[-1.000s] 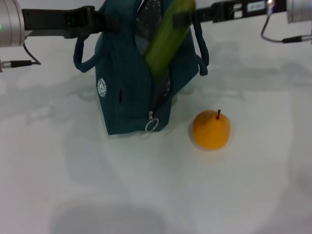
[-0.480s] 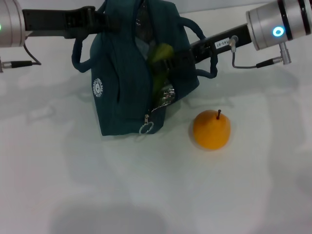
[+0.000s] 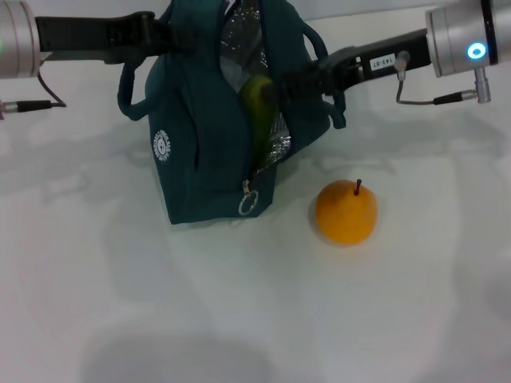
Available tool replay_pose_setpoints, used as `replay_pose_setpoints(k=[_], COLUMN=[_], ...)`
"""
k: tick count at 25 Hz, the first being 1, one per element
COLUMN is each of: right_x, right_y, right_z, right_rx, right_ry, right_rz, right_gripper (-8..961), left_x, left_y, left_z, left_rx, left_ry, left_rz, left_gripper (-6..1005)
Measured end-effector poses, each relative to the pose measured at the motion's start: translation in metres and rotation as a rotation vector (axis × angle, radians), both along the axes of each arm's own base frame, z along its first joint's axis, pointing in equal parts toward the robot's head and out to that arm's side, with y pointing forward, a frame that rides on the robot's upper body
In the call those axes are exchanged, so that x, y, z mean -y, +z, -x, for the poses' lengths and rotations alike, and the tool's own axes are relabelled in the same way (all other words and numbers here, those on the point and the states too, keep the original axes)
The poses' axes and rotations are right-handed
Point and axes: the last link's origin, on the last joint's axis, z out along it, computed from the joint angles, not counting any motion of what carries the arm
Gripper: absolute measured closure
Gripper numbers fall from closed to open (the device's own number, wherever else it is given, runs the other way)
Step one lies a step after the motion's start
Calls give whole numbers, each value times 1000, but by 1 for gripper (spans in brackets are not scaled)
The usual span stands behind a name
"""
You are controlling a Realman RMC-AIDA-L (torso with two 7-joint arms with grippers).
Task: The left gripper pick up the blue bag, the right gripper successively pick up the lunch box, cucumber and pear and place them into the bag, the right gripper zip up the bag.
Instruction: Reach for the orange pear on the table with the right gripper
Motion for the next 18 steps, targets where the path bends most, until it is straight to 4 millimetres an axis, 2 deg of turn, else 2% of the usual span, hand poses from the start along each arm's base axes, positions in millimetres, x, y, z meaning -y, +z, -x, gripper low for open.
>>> replay_pose_setpoints(k=[4,8,12,16,18], right_x=[3,23,47,76,84], right_y=[-2,21,53,63,65], right_z=[2,-2,-33,-79,-92], right_rx=[-3,-68,-84,-19,-2], right_ry=[51,242,344,345,324], right_rz=[-13,-92,-193,-270,-291], right_gripper=[215,181,175,187,193], left_x=[0,1,3,3,3], left_y=[0,-1,-1,-1,-1], left_z=[0,5,9,9,9], left_rx=[-1,-3,-1,9,10], left_ry=[-7,6,14,9,8], left_rz=[-2,-8,-10,-14,-18], left_gripper=[954,954,954,954,954])
